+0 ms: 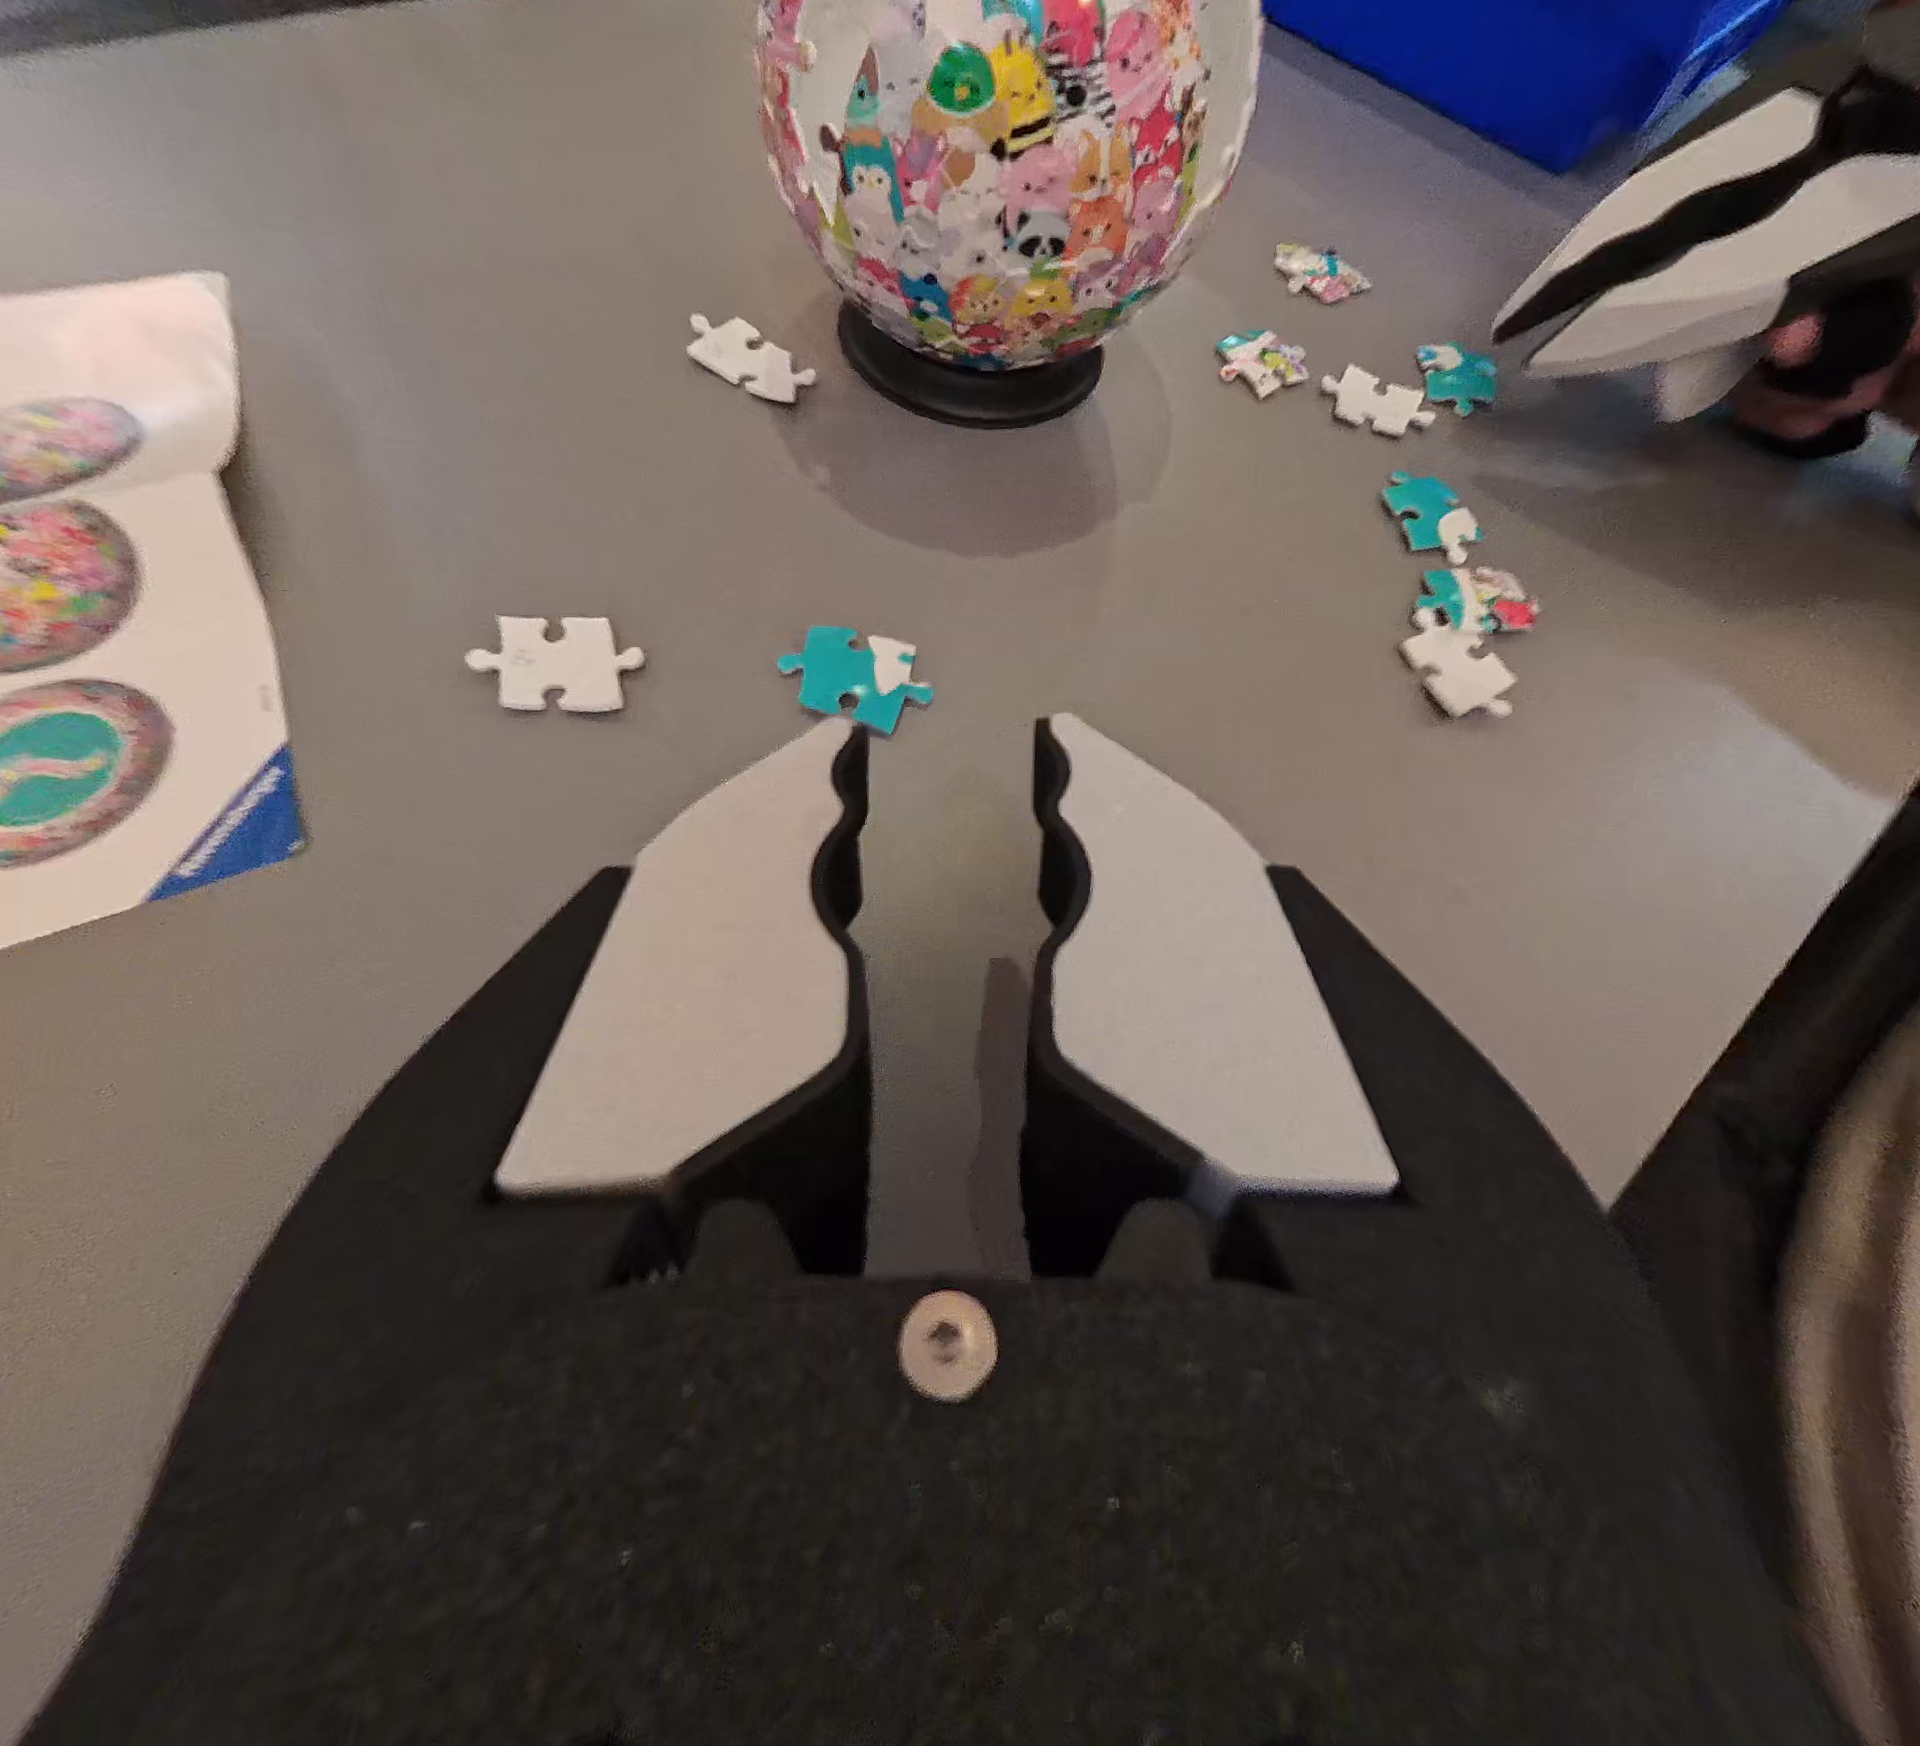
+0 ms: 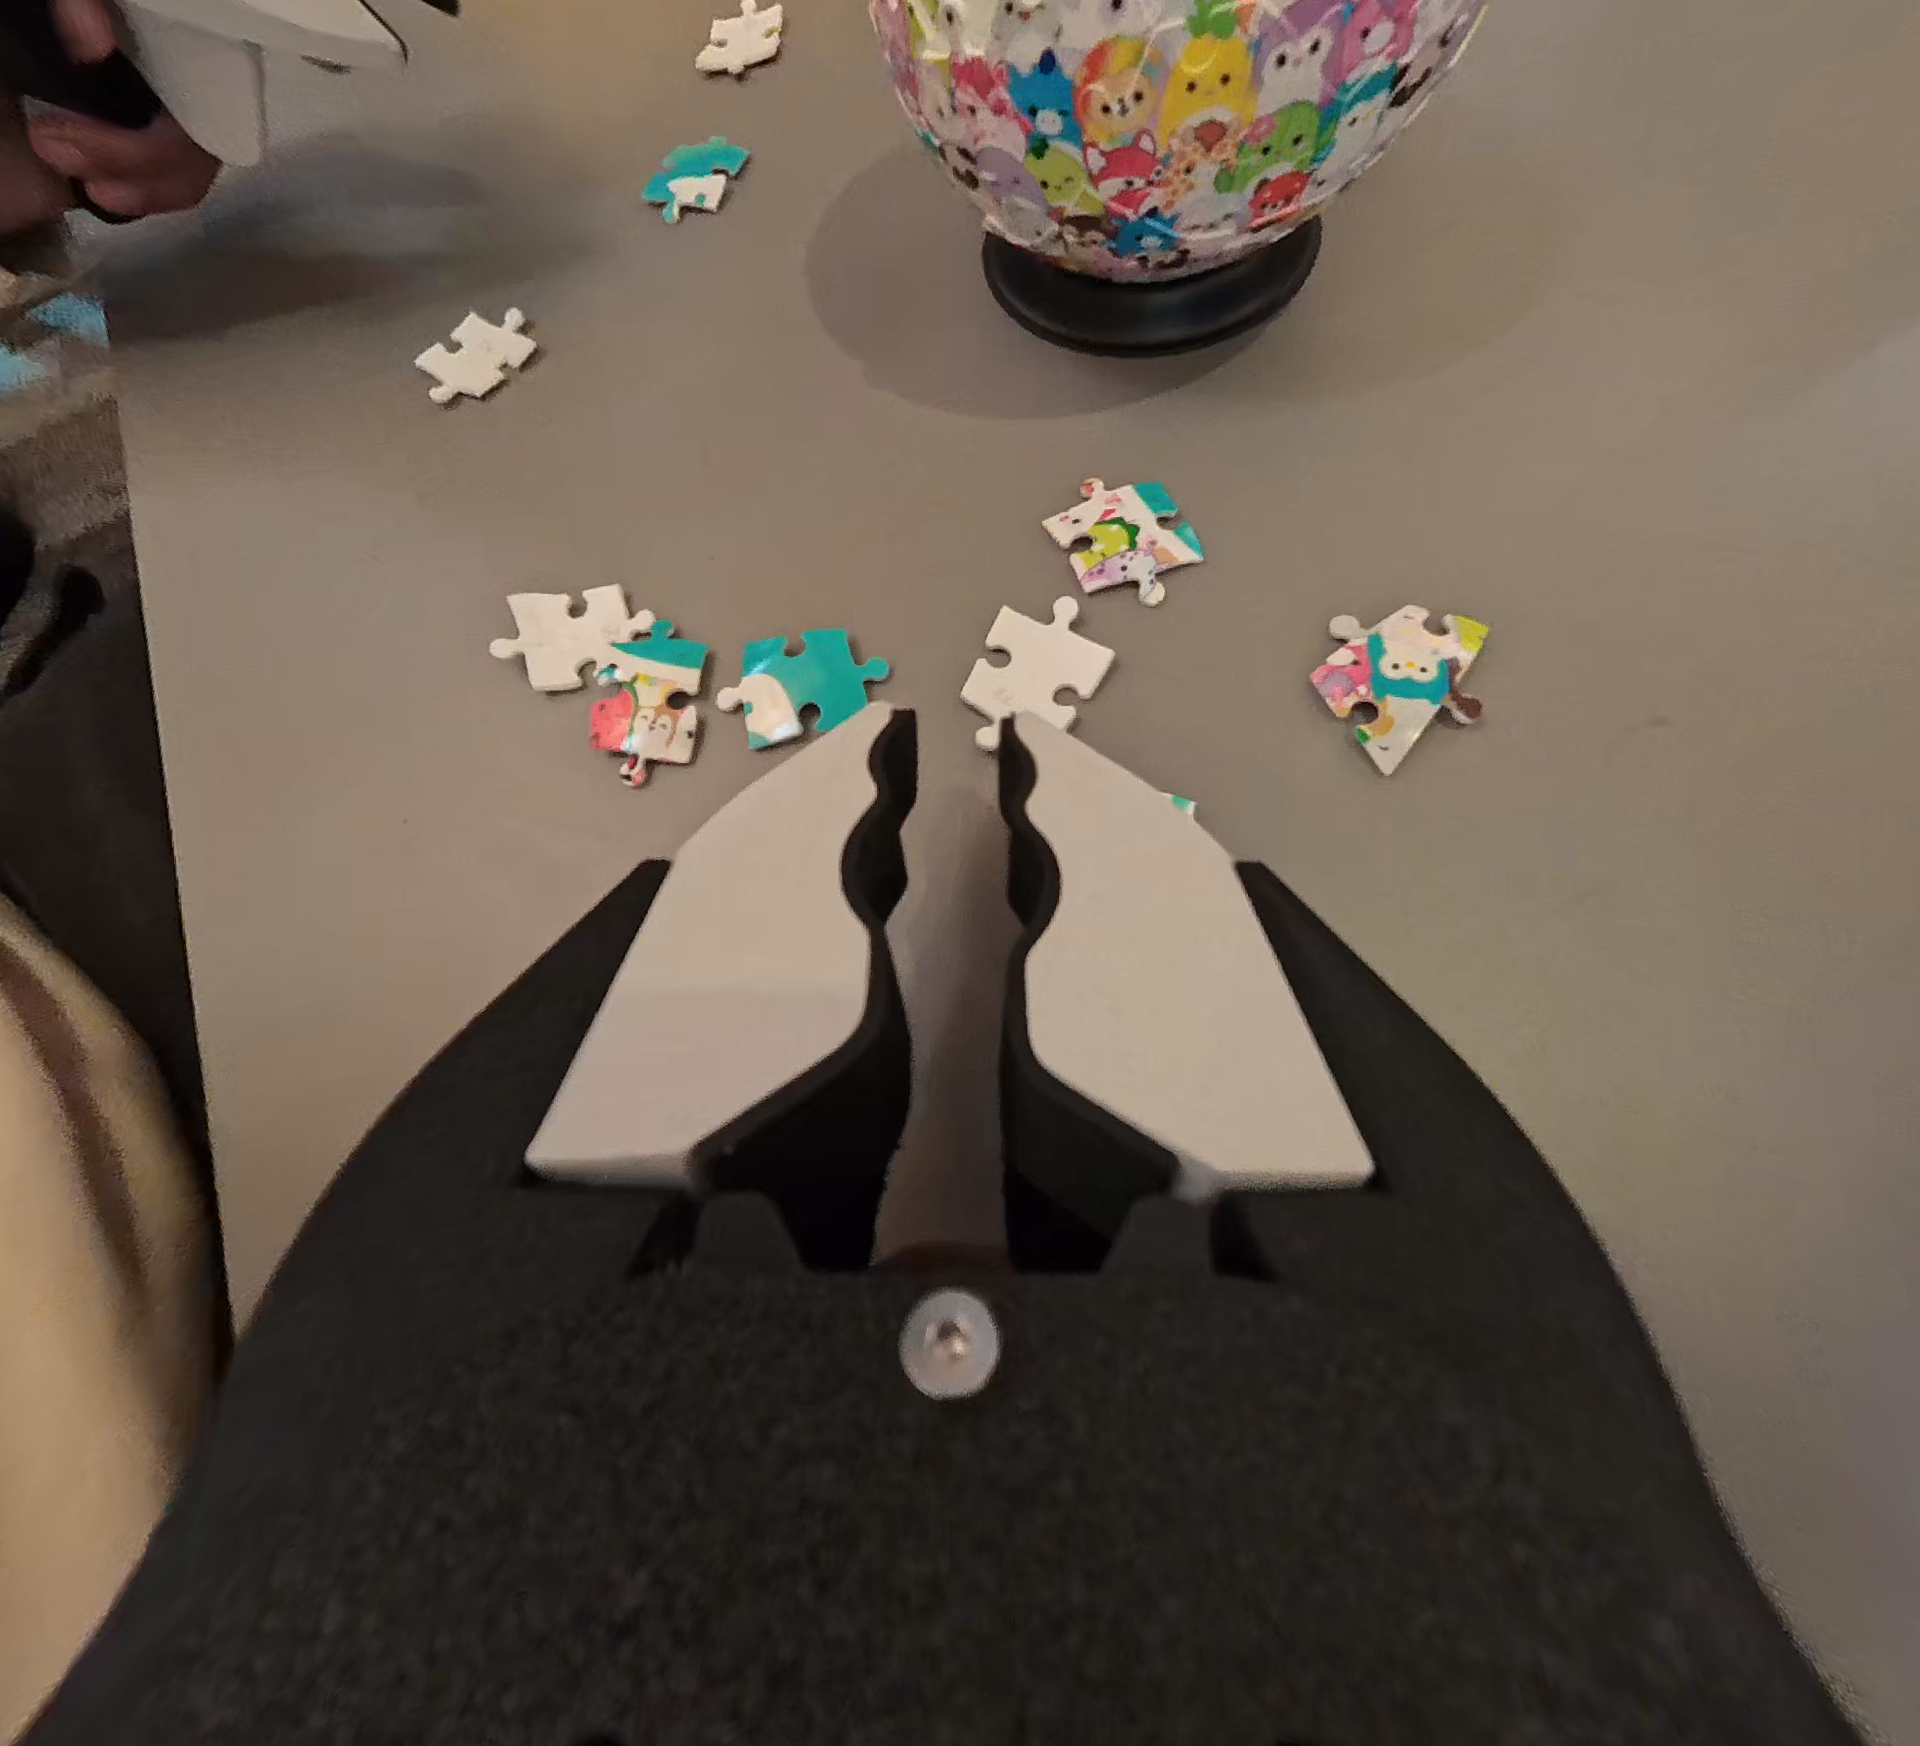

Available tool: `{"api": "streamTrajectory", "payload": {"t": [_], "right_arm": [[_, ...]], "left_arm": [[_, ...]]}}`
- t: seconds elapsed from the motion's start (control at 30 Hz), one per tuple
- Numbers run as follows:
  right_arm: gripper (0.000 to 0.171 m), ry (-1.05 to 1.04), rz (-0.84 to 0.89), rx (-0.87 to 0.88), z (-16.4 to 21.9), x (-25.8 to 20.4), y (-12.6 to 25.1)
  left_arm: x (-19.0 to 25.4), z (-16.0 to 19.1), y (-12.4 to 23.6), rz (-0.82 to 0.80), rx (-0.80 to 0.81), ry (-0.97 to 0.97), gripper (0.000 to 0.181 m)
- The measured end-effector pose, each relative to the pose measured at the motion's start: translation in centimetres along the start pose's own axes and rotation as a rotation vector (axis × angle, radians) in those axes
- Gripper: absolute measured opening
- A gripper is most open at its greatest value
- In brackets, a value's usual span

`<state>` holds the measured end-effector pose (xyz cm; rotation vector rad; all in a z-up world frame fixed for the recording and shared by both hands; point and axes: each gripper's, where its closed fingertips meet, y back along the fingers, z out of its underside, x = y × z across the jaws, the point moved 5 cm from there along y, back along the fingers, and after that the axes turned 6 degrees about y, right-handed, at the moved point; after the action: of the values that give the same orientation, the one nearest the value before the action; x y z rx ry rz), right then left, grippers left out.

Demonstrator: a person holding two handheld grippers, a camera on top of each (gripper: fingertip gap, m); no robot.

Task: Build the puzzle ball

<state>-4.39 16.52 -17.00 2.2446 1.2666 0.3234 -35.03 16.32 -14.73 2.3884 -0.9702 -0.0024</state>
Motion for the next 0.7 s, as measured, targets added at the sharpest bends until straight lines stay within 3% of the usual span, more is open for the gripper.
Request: {"api": "streamTrajectory", "payload": {"t": [0.17, 0.27, 0.37, 0.53, 0.7], "right_arm": [[0.045, 0.019, -0.021, 0.021, -1.2, 1.6, 0.0], [0.082, 0.147, -0.029, -0.020, -3.8, 4.6, -2.0], [0.095, 0.245, -0.054, -0.121, -5.6, 7.7, -5.9], [0.120, 0.288, -0.177, -0.161, -7.6, 7.4, -9.9], [0.121, 0.280, -0.176, -0.172, -8.7, 6.3, -10.5]], "left_arm": [[0.4, -2.0, -2.4, 0.107, -0.008, 0.065, 0.051], [0.4, -4.5, -5.3, 0.149, -0.049, 0.047, 0.071], [-0.2, -6.9, -8.3, 0.202, -0.086, 0.049, 0.083], [-0.1, -7.9, -11.1, 0.328, -0.151, 0.060, 0.087], [-0.3, -7.8, -12.1, 0.327, -0.163, 0.004, 0.085]]}}
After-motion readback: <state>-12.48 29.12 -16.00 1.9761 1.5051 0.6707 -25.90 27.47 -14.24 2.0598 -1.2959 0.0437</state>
